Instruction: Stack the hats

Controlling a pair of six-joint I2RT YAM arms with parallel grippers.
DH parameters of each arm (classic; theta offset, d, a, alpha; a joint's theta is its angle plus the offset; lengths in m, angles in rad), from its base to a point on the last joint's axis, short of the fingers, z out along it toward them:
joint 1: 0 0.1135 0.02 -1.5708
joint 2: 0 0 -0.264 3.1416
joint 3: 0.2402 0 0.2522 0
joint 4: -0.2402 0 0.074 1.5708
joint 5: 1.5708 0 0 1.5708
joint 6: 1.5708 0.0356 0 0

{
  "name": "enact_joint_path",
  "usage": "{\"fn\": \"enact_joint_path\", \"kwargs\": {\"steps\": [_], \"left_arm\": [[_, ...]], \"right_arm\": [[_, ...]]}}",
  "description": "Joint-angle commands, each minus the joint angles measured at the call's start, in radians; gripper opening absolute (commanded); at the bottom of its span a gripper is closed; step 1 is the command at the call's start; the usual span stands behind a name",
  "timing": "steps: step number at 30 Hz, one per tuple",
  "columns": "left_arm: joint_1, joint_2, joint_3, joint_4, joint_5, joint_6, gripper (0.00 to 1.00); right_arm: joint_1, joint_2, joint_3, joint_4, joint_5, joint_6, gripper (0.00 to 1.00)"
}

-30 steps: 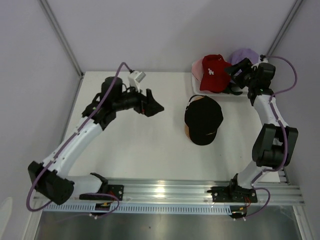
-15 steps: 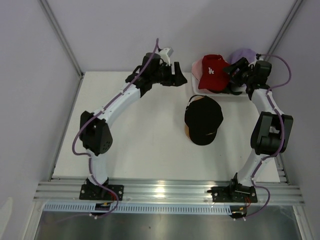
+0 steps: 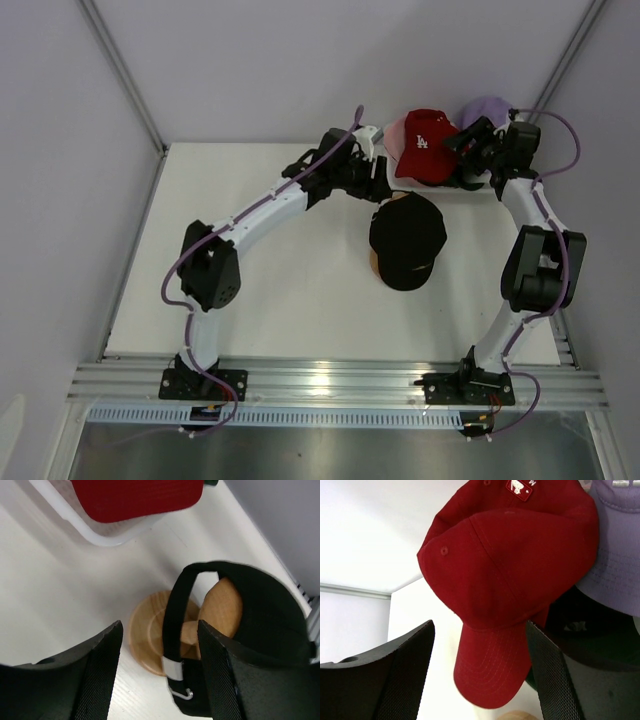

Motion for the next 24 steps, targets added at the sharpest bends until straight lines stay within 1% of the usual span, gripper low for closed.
{"fn": "enact_joint_path", "kwargs": {"steps": [1,2,4,5,10,12,13,15,16,21,24], "left_arm": [[-0.006,-0.054,-0.051,0.024,-0.001,0.051,0.65],[-0.006,-0.057,-0.058,0.03,0.012,0.052,0.64],[-0.011,-0.056,-0.071,0.033,0.016,0.052,0.64],[-0.013,-0.051,-0.071,0.032,0.005,0.052,0.63],[-0.022,-0.024,-0.063,0.03,-0.026,0.055,0.58],[-0.022,-0.025,-0.062,0.032,-0.04,0.054,0.5],[-0.022,-0.025,-0.063,0.033,-0.05,0.046,0.44],[-0.022,-0.024,-0.06,0.032,-0.095,0.034,0.4],[-0.022,-0.022,-0.058,0.029,-0.113,0.014,0.35],[-0.022,-0.011,-0.048,-0.016,-0.182,-0.07,0.26],[-0.022,0.002,-0.037,-0.053,-0.205,-0.11,0.24]], "right_arm": [[-0.013,-0.064,0.002,-0.02,-0.021,-0.018,0.77],[-0.013,-0.072,0.001,-0.059,-0.013,-0.023,0.77],[-0.013,-0.093,-0.007,-0.078,0.011,-0.033,0.79],[-0.013,-0.099,-0.01,-0.093,0.017,-0.035,0.8],[-0.013,-0.137,-0.063,-0.099,0.031,-0.032,0.8],[-0.01,-0.142,-0.085,-0.072,0.03,-0.03,0.8],[-0.008,-0.136,-0.091,-0.063,0.027,-0.026,0.8],[-0.002,-0.118,-0.085,-0.058,0.02,-0.023,0.79],[0.001,-0.109,-0.081,-0.052,0.013,-0.018,0.78],[0.035,-0.04,-0.041,-0.058,0.027,-0.03,0.77],[0.038,-0.012,-0.031,-0.043,0.025,-0.021,0.74]]}}
